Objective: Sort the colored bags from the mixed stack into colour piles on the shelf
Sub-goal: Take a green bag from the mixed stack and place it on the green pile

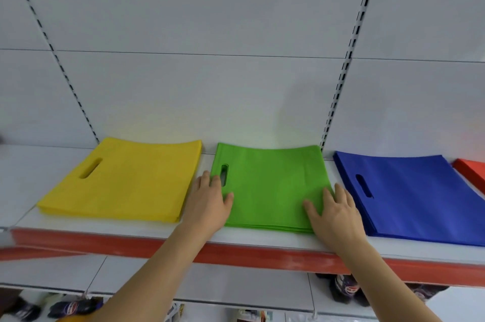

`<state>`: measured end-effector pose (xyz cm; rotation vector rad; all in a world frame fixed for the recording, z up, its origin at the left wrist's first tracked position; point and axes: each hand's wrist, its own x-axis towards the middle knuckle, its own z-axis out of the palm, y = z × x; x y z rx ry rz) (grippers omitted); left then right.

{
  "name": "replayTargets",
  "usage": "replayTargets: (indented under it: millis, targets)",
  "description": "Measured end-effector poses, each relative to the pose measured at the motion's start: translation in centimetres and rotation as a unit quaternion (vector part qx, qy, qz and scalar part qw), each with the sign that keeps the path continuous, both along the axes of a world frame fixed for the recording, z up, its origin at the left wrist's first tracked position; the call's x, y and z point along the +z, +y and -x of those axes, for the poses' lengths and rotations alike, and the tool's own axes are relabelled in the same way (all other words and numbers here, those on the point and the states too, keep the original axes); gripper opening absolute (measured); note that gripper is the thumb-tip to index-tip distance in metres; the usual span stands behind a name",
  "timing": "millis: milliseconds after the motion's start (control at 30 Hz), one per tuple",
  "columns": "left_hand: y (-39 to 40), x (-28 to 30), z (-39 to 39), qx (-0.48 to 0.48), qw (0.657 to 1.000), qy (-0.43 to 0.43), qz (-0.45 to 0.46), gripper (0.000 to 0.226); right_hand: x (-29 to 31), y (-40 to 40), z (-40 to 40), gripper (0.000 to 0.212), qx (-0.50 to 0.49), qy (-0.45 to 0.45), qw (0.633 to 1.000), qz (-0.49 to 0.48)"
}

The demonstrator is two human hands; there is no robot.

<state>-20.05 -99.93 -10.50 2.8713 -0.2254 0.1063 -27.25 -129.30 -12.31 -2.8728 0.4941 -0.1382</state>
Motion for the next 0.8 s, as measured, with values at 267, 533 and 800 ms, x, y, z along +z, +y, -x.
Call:
replayTargets:
  millis: [267, 533, 800]
  targets:
    - [2.6, 1.3, 2.8, 0.015, 0.995, -0.096, -0.021, 0.063, 0.3, 3.6, 0.3, 0.089, 0.064, -0.088, 0.990, 0.092]
    - [12.0, 1.2, 6.1, 0.063, 0.991, -0.118, -0.025, 0.063, 2.1, 14.9, 1.0, 0.086, 0.167, -0.111, 0.975, 0.099]
    - [29.2, 1.4, 10.2, 0.129, 0.984, -0.123, -0.027, 0.065, 2.6, 32.8, 1.5, 0.082, 0.249, -0.138, 0.954, 0.092]
